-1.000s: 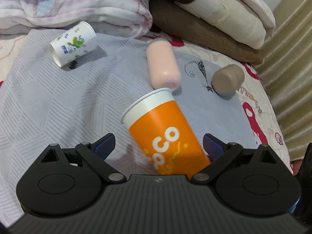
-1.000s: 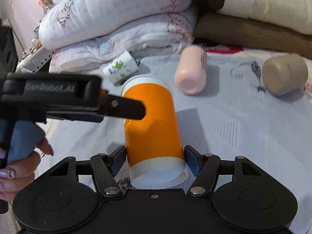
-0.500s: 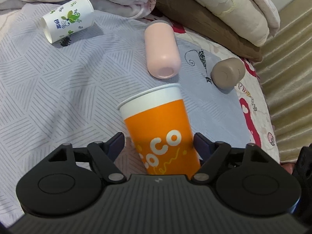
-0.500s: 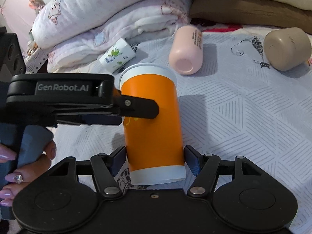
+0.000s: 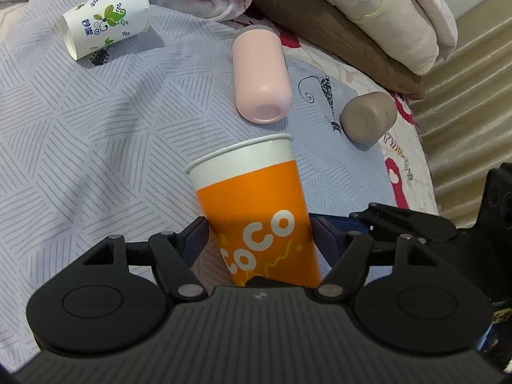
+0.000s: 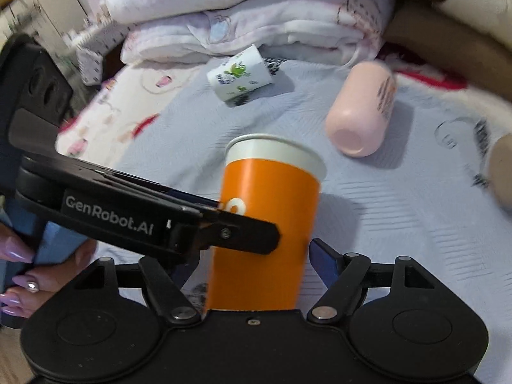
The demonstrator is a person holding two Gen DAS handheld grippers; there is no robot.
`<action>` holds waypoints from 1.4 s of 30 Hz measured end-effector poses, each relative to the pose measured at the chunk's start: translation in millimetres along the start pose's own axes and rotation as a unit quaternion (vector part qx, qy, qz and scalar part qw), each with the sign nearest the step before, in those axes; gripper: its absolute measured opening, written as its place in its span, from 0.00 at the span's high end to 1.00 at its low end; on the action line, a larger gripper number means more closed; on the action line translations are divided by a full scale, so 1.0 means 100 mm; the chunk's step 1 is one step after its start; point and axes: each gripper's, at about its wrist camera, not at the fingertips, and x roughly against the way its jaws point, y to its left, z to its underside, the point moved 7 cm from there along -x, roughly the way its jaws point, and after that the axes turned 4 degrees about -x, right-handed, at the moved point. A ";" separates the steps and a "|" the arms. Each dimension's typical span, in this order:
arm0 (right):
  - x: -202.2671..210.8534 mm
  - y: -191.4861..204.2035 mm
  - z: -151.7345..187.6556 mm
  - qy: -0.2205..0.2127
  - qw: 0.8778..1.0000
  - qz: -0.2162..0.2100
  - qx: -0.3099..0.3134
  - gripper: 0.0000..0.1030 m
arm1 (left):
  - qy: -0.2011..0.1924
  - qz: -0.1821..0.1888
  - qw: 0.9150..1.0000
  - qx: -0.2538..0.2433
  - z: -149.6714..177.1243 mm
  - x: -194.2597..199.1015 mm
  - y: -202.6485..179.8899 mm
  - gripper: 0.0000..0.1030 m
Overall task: Flip cup upright
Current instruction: 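Rotate the orange cup upright with the right gripper, opening end up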
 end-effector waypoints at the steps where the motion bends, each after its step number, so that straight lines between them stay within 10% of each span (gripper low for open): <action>1: -0.02 0.00 0.01 -0.002 1.000 -0.004 -0.003 0.21 | 0.001 0.000 1.000 -0.003 -0.01 -0.01 -0.01 0.31; 21: -0.07 -0.09 0.05 -0.016 1.000 -0.005 -0.010 0.26 | -0.004 0.000 1.000 0.009 0.00 -0.11 0.00 0.28; 42: 0.09 0.18 -0.03 -0.119 0.986 0.052 0.106 0.26 | -0.089 -0.034 0.985 -0.143 -0.12 0.33 -0.29 0.33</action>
